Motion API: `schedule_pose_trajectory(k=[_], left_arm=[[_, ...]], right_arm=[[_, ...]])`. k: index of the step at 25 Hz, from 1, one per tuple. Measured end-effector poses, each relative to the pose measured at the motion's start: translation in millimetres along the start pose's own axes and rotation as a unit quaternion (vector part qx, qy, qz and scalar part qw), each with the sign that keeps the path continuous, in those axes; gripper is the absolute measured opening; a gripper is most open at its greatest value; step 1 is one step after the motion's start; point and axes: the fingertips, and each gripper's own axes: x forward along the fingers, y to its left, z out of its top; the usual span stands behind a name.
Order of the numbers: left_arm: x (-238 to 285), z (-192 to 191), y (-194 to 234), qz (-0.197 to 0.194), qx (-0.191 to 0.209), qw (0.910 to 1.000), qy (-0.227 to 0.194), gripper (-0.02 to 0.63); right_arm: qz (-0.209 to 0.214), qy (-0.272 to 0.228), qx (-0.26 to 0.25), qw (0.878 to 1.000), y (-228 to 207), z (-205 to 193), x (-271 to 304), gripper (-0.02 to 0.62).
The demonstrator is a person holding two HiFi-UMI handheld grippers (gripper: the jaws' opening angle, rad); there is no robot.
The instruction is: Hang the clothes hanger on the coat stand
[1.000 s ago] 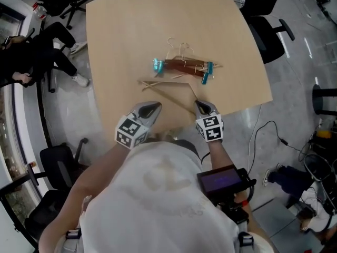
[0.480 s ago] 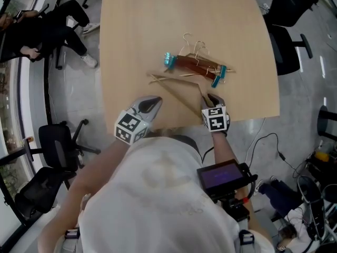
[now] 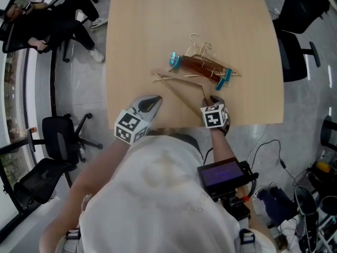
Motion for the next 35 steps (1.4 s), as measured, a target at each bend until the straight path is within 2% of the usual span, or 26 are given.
schedule_pose_trajectory(k=[8, 20, 28, 35], left_arm=[[9.3, 8.1, -12.9, -0.014, 0.012, 0.9998, 0.001, 0.002], [6.6, 4.3, -22.2, -0.044, 0.028, 0.9986, 0.004, 0.002], [2.8, -2.8, -40.9, -0.113, 0.058, 0.9919, 0.003, 0.002], [-29.6, -7.5, -41.0, -0.153, 0.071, 0.9856, -0.009, 0.002]], right_arm=[[0.004, 0.013, 0.029, 0.999, 3.8, 0.9, -1.1, 0.109], [-0.016, -0.025, 0.031, 0.999, 14.9, -8.4, -28.1, 0.104], [-0.041, -0.054, 0.045, 0.997, 42.0, -20.5, -58.6, 0.104], [-0.081, -0.089, 0.067, 0.990, 72.5, -20.1, -98.7, 0.104]])
